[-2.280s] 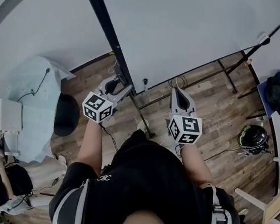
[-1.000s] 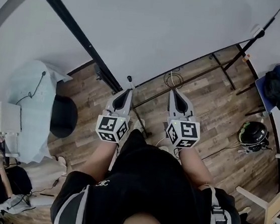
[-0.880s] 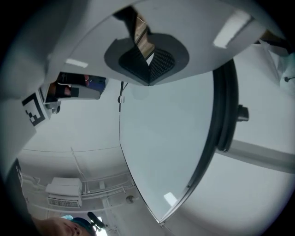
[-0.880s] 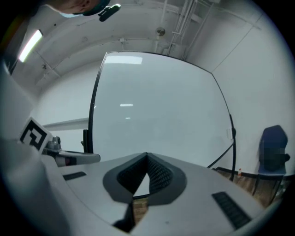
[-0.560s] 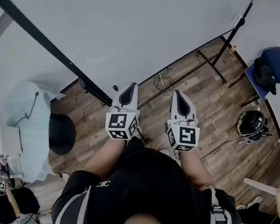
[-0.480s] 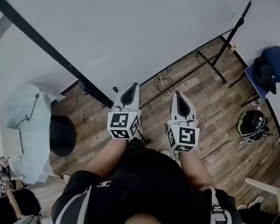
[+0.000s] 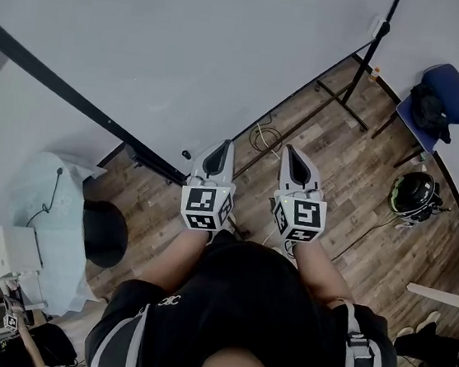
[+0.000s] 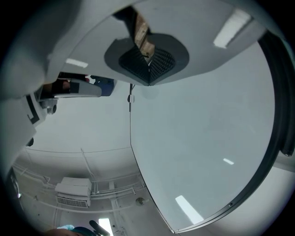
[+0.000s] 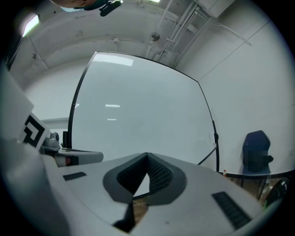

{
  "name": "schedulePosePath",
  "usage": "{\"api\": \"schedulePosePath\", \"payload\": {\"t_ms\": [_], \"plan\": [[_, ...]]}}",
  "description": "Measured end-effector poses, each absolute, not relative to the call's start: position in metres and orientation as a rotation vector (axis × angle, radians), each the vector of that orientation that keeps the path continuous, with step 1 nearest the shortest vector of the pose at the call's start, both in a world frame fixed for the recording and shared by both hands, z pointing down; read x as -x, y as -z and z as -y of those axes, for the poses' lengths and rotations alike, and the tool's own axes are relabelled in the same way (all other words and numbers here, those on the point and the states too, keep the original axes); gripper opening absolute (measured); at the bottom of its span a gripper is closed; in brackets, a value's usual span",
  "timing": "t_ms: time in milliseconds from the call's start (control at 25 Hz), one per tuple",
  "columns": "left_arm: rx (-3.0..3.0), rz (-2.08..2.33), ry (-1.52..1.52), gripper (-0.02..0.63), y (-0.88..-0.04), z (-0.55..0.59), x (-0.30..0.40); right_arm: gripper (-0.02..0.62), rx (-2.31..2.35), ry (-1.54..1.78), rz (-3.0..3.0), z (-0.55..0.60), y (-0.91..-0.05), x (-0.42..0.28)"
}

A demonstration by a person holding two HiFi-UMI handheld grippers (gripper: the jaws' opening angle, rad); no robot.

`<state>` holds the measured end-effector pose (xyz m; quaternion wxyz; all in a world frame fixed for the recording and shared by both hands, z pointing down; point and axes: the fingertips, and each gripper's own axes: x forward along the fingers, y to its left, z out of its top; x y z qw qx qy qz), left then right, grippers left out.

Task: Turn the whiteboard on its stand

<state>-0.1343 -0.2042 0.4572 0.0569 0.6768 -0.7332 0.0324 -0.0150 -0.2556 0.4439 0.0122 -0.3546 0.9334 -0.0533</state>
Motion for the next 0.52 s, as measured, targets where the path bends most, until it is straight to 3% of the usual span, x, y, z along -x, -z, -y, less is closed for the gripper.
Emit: {"api": "schedulePosePath", "payload": {"t_ms": [520], "plan": [[-2.133,2.169,-0.142,0.011,-0.4551,0.2108,0.1233,0.003,1.169,0.139,-2.896,0.2573,-0.4403,0.0096]]}}
